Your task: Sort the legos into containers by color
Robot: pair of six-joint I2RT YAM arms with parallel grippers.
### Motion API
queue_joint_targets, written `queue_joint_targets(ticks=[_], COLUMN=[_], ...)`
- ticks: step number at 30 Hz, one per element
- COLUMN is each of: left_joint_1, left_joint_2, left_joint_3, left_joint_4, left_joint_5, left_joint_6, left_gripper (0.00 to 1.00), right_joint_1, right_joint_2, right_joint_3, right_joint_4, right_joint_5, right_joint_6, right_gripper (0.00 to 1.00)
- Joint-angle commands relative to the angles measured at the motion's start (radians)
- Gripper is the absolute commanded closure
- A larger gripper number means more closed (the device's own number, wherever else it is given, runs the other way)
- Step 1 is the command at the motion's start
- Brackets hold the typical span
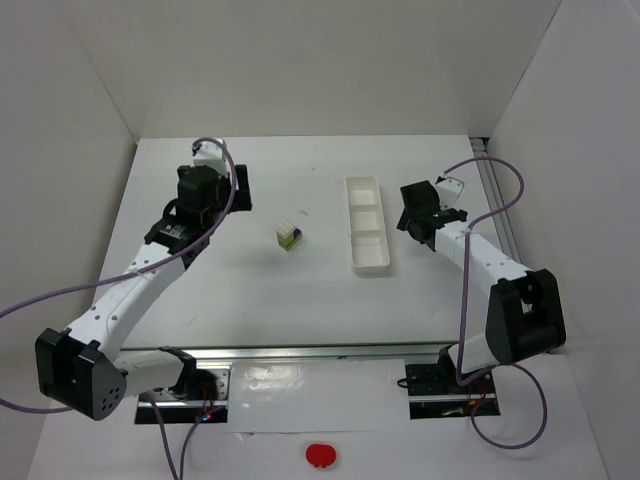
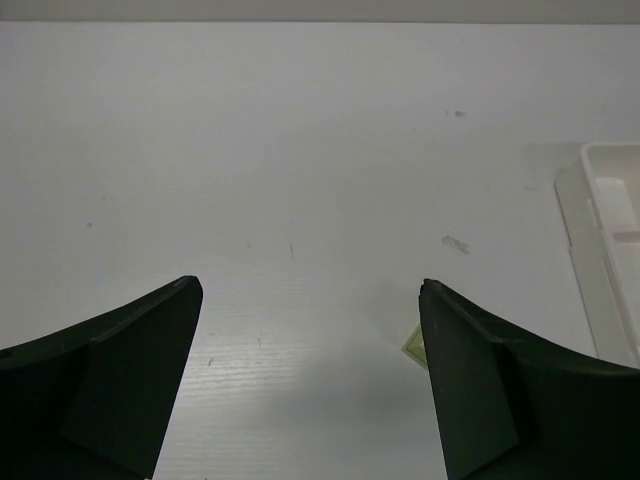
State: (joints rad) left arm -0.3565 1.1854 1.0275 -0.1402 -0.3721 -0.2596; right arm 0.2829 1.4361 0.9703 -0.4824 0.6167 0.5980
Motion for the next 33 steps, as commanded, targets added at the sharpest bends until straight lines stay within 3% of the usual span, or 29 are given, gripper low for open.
queue_joint_targets(ticks=[1, 7, 15, 21, 24, 33], left_joint_1=[-0.002, -0.015, 0.017, 0.017, -0.048, -0.111], left_joint_2=[0.058, 0.161, 0.250, 0.305, 0.371, 0.528], left_joint_3=[0.129, 0.290, 0.453, 0.404, 0.404, 0.353], left_joint_4=[-0.031, -0.114, -0.205, -0.214, -0.242, -0.266], left_joint_5=[0.067, 0.240, 0.455, 0.446, 0.356, 0.279], left_joint_6=[0.063, 0.129, 0.046, 0.088, 0.126, 0.145], left_gripper=[0.01, 0.01, 0.01, 0.01, 0.01, 0.01], right_joint_1=[0.018, 0.027, 0.036, 0.036, 0.036, 0.036], right_joint_2=[-0.032, -0.052, -0.123, -0.196, -0.197, -0.144], right_joint_3=[0.021, 0.021, -0.037, -0.093, -0.102, -0.071], right_joint_4=[0.016, 0.027, 0.073, 0.117, 0.137, 0.128], right_joint_5=[0.020, 0.000, -0.018, -0.028, -0.049, -0.060], right_joint_6=[0.013, 0.002, -0.007, -0.026, -0.035, -0.035], right_gripper=[0.00, 0.00, 0.00, 0.00, 0.00, 0.00])
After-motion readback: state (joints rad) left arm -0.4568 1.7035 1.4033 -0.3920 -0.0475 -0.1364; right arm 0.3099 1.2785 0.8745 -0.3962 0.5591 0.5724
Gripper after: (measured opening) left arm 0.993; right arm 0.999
